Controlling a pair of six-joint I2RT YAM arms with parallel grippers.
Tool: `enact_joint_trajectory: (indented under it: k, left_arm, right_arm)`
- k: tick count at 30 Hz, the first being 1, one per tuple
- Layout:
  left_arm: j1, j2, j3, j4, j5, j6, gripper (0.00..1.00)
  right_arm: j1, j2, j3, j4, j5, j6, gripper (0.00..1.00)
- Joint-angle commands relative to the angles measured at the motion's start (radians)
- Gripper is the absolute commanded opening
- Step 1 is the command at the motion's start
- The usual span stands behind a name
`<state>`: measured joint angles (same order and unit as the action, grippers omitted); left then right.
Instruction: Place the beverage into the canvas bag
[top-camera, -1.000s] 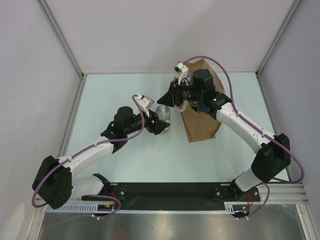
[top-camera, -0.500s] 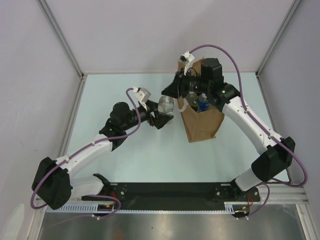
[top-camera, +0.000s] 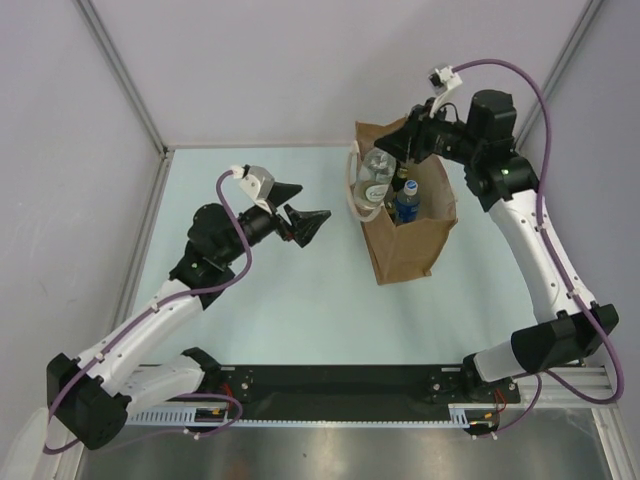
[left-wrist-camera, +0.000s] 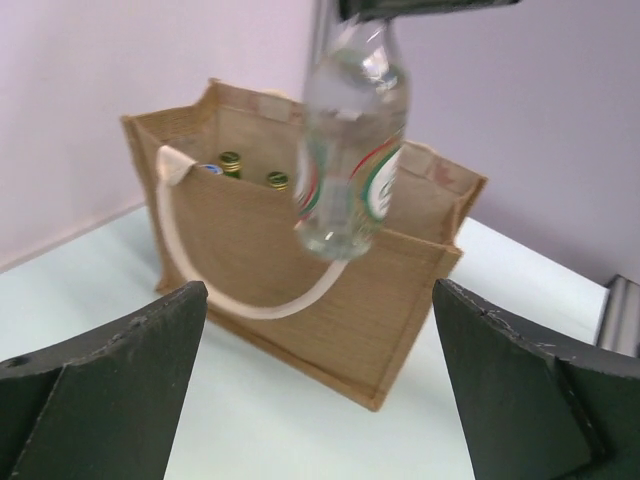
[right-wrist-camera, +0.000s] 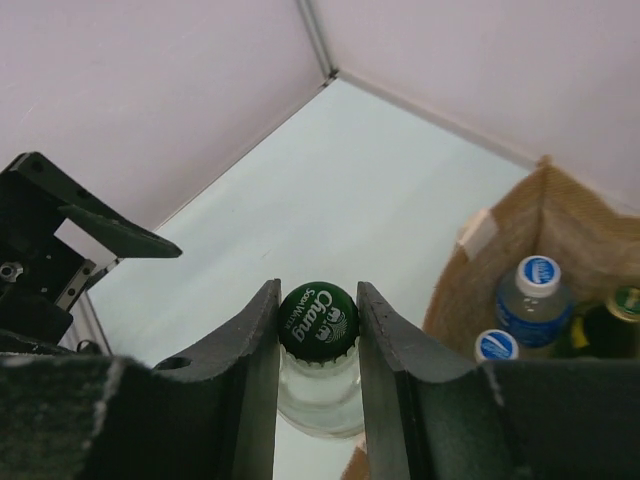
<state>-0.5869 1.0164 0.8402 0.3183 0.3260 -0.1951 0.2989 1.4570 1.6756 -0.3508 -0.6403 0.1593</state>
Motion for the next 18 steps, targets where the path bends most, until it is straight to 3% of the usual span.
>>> enact_joint_trajectory:
  k: [1,11,18]
  left_arm:
    - [0.016,-0.039,0.014,-0.083,-0.091,0.068,1.0]
    - [0.019,-0.102,-0.053,-0.113,-0.163,0.049,1.0]
    - [0.021,-0.119,-0.076,-0.133,-0.174,0.054,1.0]
  right_arm:
    - [-0.094,-0.107,0.095,0.088,-0.013,0.011,0.0]
    - [-0.254,-0.15,0.062,0.022,0.007,-0.041,0.0]
    - [-0.276,-0.164,-0.016,-0.02,0.025,-0.124,0.0]
